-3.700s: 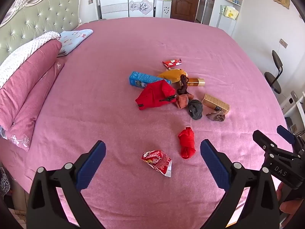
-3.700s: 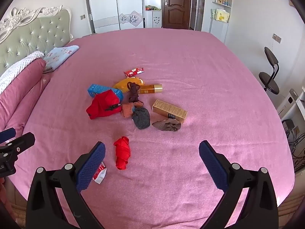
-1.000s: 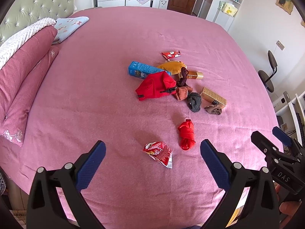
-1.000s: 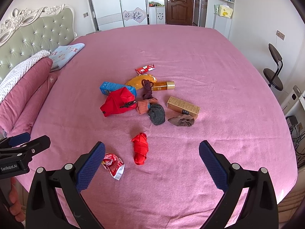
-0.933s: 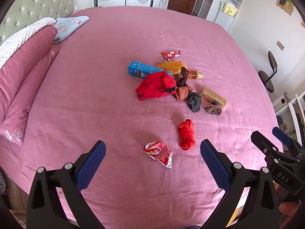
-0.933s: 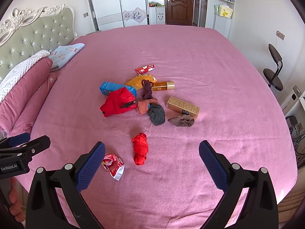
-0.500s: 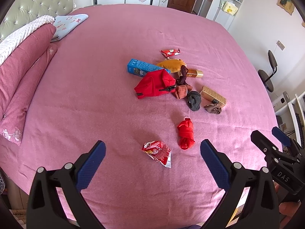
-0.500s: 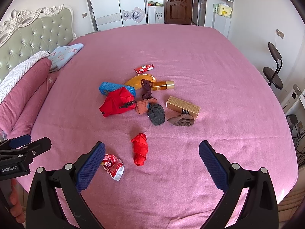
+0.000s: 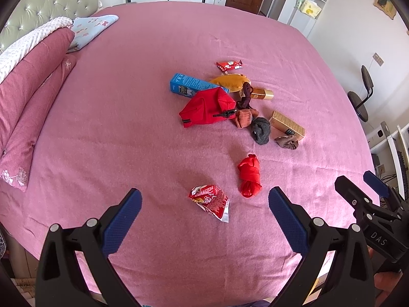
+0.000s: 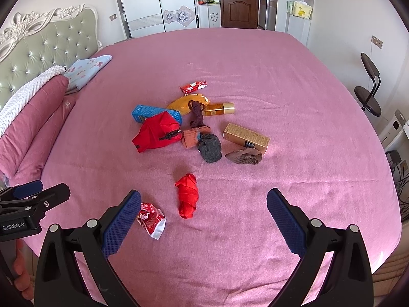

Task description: Collect trash

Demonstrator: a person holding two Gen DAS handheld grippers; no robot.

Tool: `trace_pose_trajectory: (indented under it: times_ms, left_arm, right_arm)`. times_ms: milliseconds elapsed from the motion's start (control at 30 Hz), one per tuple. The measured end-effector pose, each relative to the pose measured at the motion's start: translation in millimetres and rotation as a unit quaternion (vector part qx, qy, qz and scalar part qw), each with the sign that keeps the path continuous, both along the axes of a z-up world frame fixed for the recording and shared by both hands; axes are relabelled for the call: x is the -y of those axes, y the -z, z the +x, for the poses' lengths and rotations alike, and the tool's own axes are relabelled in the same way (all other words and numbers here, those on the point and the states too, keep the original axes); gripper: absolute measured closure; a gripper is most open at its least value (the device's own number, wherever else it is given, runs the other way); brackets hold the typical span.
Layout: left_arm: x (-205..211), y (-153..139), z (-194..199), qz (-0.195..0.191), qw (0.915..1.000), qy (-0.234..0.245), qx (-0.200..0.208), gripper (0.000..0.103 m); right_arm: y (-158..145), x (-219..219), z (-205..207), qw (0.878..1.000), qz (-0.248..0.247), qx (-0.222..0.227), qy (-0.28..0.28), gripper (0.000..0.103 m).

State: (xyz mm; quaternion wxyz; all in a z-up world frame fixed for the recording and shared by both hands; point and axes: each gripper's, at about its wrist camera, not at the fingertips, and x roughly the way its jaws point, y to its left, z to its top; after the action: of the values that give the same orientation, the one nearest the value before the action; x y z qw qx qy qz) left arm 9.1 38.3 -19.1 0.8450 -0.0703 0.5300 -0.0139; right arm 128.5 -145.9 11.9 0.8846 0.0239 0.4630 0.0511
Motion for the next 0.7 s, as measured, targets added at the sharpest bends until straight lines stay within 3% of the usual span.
trace_pose_trajectory:
  times_ms: [367,700]
  left_arm:
    - [5.0,22.1,7.3,-0.02,0.9993,-0.011,-0.031,0.004]
    - [-2.5,83.2,17.2,-0.045,0.9912,-0.069,-0.104,0.004]
  right_arm:
    - [25.1,0.6,11.0,0.999,-0.007,-0.029,-0.015,0.008]
    - [76.3,-7.3,36.9,0.996,-0.024,-0.064,-0.054,0.008]
